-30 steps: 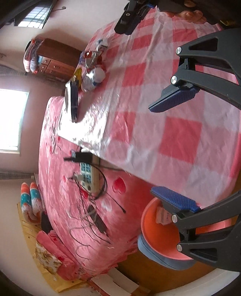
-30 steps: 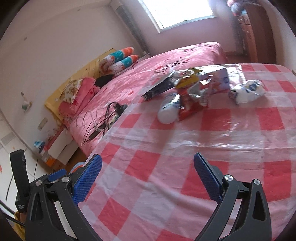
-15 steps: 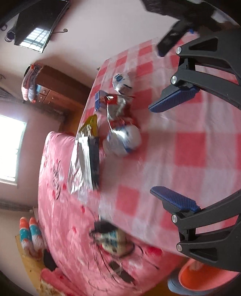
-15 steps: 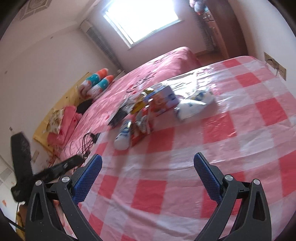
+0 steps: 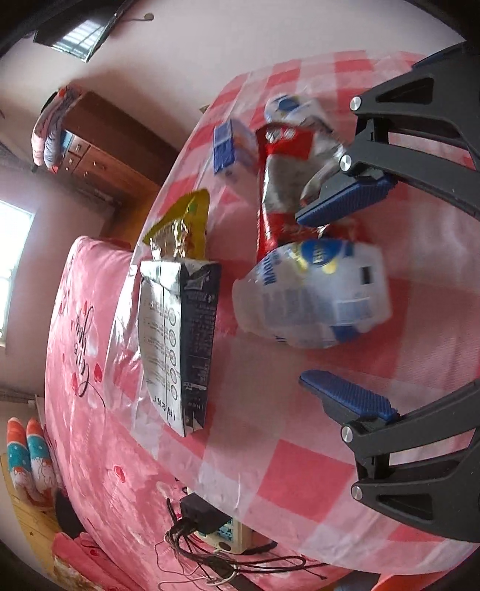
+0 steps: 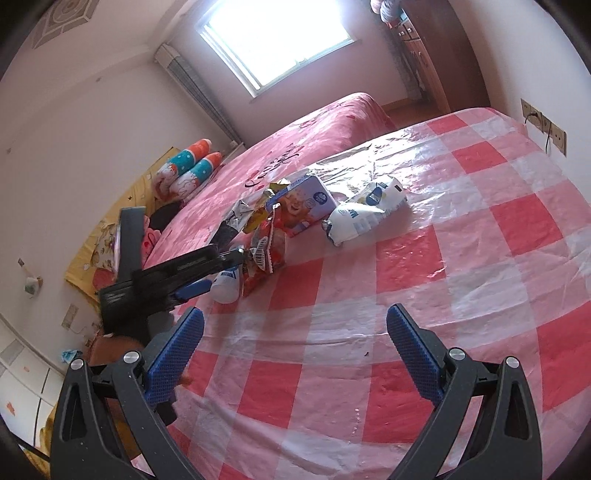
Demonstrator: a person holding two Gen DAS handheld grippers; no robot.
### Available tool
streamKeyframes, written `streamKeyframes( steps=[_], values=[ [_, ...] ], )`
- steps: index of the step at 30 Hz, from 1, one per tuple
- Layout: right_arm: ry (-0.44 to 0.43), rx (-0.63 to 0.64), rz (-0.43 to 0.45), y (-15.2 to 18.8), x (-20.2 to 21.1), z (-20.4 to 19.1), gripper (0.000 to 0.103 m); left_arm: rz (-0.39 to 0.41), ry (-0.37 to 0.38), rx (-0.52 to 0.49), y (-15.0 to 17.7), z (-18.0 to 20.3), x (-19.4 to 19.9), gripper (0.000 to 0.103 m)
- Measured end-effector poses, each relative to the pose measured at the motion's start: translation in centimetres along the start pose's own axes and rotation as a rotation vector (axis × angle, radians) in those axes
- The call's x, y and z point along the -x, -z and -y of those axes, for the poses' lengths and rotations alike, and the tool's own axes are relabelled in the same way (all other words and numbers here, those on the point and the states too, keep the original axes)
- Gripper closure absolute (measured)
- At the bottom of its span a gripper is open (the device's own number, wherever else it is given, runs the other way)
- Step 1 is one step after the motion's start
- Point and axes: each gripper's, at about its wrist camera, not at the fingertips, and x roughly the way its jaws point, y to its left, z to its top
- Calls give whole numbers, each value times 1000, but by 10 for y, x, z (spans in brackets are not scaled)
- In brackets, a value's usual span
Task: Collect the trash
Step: 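Grasp the white MAGIC yogurt bottle with the left tool, then grasp the red chip bag with the right tool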
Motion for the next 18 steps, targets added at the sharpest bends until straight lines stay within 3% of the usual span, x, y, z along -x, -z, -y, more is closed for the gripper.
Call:
streamKeyframes(
  steps=[6,9,18],
  values=[
    [-7,-18,-8,-1,1,6,5,26,17,4,-4,4,-9,41],
    [-16,-28,-17,-2,1,9,5,32,19,-36,1,14,-7,41],
    [-34,-68,-40,-1,-2,18,5,-36,159,-201,49,61,14,41]
  ],
)
